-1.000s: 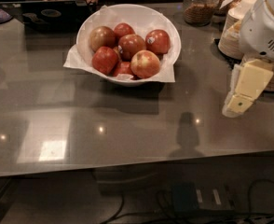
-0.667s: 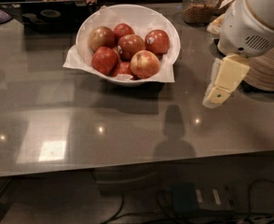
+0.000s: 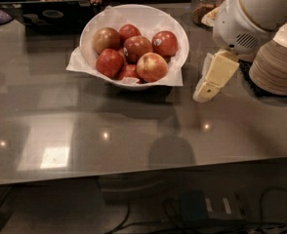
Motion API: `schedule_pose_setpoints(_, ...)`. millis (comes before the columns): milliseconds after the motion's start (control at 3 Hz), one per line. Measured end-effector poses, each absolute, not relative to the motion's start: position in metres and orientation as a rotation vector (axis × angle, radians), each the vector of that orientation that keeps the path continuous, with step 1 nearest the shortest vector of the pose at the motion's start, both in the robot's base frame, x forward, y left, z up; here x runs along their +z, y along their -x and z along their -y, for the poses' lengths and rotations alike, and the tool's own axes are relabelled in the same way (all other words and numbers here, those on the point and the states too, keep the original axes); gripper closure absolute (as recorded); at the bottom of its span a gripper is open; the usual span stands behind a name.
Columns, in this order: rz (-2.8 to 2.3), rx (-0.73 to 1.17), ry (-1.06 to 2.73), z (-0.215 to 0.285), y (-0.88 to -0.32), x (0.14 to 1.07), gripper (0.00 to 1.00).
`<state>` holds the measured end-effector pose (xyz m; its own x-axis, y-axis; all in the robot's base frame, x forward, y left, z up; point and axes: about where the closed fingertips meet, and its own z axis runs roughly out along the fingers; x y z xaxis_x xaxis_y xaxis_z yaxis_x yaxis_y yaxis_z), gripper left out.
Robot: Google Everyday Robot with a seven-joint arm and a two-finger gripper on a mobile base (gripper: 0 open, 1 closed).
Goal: Pick apple from white bowl
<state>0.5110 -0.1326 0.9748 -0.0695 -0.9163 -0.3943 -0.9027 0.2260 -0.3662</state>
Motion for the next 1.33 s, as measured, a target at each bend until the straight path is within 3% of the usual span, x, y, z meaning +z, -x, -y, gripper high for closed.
schedule_pose_setpoints(1000,-1.737,0.115,1.517,0.101,-0.558,0.970,0.00)
schedule_pose_setpoints(1333,-1.667,0.213,1.487,0.084,-0.571,0.972,0.19)
